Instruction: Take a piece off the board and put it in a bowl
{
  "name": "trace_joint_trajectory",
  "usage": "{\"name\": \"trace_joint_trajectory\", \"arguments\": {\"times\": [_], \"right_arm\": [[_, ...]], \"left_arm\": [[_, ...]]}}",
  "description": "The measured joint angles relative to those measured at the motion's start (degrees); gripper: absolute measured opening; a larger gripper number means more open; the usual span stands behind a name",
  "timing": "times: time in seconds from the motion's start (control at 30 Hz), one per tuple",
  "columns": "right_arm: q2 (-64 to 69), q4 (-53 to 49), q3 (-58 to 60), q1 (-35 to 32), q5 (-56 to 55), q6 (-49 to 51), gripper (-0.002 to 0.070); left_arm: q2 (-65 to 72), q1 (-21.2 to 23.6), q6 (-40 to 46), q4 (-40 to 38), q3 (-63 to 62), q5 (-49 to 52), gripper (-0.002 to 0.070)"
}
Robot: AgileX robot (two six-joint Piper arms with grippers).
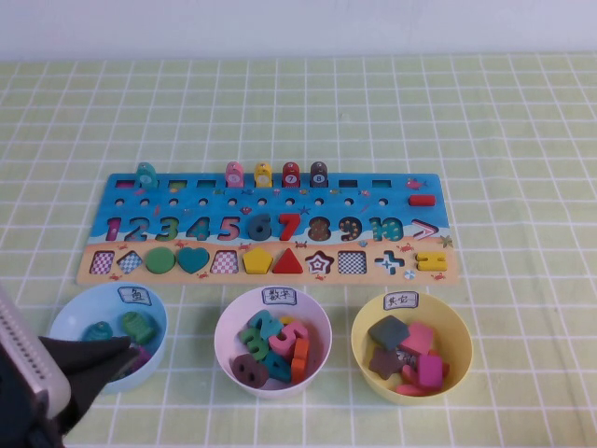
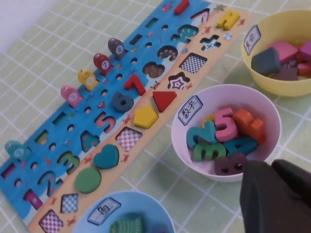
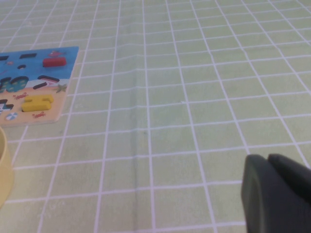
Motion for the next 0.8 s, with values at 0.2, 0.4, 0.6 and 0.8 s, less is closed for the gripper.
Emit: {"name": "trace_joint_trajectory", "arguments": {"times": [0.2,0.4,0.6,0.8], "right_arm": [[0.0,0.0,0.0,0.0,0.0,0.0,-0.0017],[0.0,0.0,0.0,0.0,0.0,0.0,-0.0017],[0.0,0.0,0.0,0.0,0.0,0.0,-0.0017],[0.0,0.0,0.0,0.0,0.0,0.0,-0.0017]], "left_arm": [[0.0,0.0,-15.1,4.6,0.8,-0.2,-0.0002],[-3.8,1.4,-31.5,13.9,9.6,-7.4,-0.0002],[-13.3,12.2,-27.9,6.0,19.4,-16.7,-0.0002],[-23.3,26.2,-13.4,-2.4,29.0,-30.9,-0.0002]]}}
